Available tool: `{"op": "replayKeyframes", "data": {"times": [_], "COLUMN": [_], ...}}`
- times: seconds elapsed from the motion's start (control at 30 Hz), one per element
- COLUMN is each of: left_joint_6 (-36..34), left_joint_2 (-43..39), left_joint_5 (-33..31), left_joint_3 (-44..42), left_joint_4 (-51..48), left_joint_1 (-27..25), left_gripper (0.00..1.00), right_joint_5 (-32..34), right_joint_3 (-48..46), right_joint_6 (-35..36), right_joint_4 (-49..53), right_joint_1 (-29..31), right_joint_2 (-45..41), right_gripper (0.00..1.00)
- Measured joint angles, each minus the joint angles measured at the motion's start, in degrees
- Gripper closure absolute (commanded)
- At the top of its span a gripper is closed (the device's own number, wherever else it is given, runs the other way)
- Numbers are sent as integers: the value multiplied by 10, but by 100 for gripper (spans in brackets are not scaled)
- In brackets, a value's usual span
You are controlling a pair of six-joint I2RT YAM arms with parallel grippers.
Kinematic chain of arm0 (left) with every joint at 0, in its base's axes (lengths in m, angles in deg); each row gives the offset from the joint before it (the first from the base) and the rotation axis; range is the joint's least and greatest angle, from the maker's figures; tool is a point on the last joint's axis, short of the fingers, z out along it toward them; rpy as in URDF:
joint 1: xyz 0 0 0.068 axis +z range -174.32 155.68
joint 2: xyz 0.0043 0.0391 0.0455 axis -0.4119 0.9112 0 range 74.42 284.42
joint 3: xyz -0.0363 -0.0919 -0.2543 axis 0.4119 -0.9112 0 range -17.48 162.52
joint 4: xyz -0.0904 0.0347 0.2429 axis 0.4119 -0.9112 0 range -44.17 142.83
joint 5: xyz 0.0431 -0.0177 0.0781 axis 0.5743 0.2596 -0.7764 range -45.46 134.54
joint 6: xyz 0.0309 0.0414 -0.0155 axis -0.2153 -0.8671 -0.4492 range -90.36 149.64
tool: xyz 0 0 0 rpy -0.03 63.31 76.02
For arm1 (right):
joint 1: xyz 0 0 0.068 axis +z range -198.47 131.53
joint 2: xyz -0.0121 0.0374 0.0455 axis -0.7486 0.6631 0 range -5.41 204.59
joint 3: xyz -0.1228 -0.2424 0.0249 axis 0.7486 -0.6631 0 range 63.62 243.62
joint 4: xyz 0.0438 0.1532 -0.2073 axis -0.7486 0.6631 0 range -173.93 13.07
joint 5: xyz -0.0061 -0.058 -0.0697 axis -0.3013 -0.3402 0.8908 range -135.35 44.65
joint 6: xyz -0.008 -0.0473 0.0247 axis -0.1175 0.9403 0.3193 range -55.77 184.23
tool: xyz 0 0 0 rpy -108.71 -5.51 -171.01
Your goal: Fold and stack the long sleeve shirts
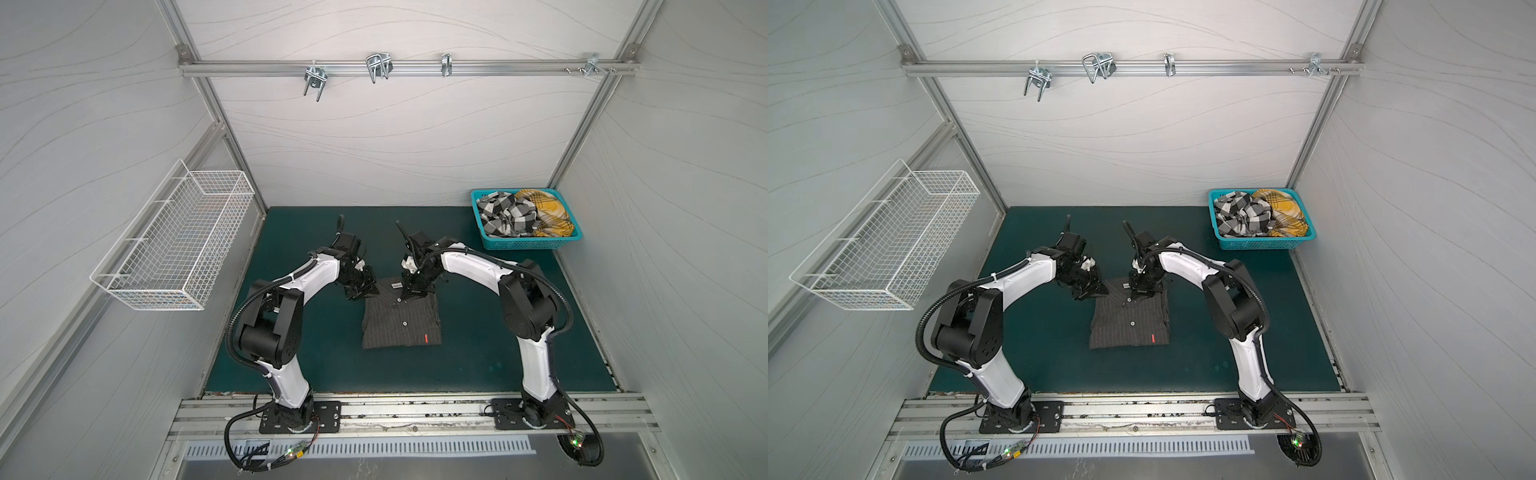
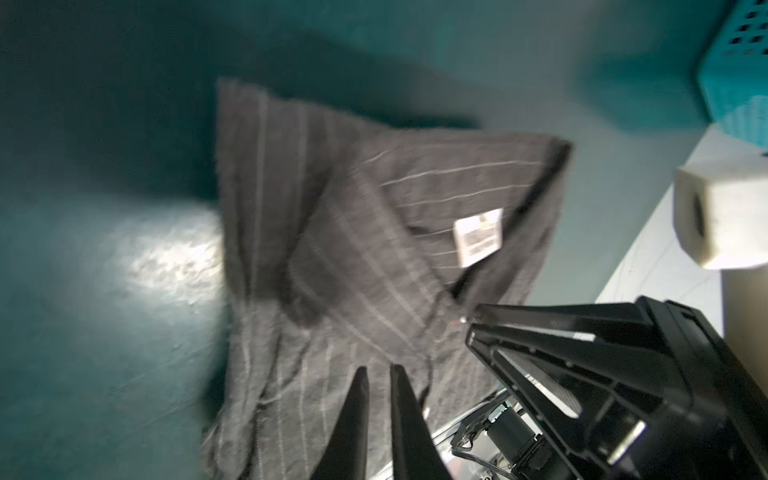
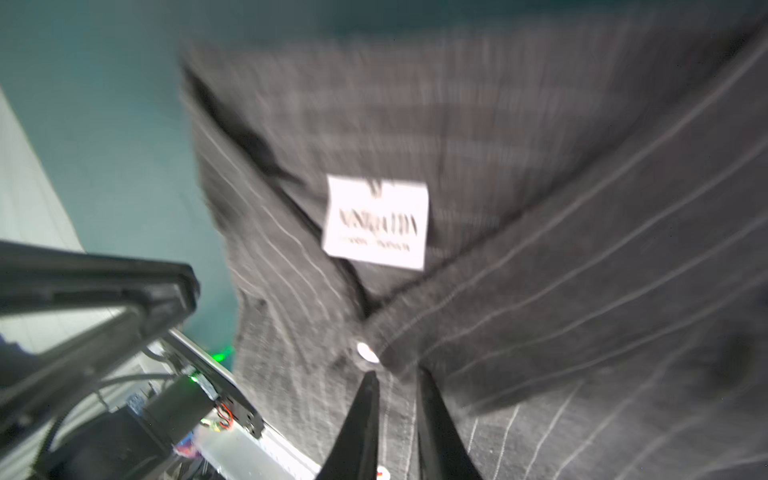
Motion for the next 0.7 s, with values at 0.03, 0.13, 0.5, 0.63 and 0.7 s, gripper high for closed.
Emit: {"op": "replayKeyframes", "data": {"times": [0.03,0.13,0.5,0.63,0.7], "left_joint_6": [1,1,0,-1,-2], "left_joint_2": [0,1,7,10,11], "left_joint_5": [0,0,-1,-2,-3], "left_joint_3": [-7,-21,-43,-43,-43], "left_joint_4": [0,2,19,19,19], "left_joint_1": [-1,-5,-7,-7,-7], "left_gripper": [87,87,88,88,89], "right_joint_5": [1,7,-51,-76,-83], "right_joint_3": [-4,-4,8,8,8], "right_joint_6": [3,15,33,32,32], "right_joint_4": [4,13,7,0,-2], "right_joint_1": [0,-14,-133,-128,-127], "right_joint_2": [0,-5,-19,8,18], "right_gripper": [74,62,52,52,53]}}
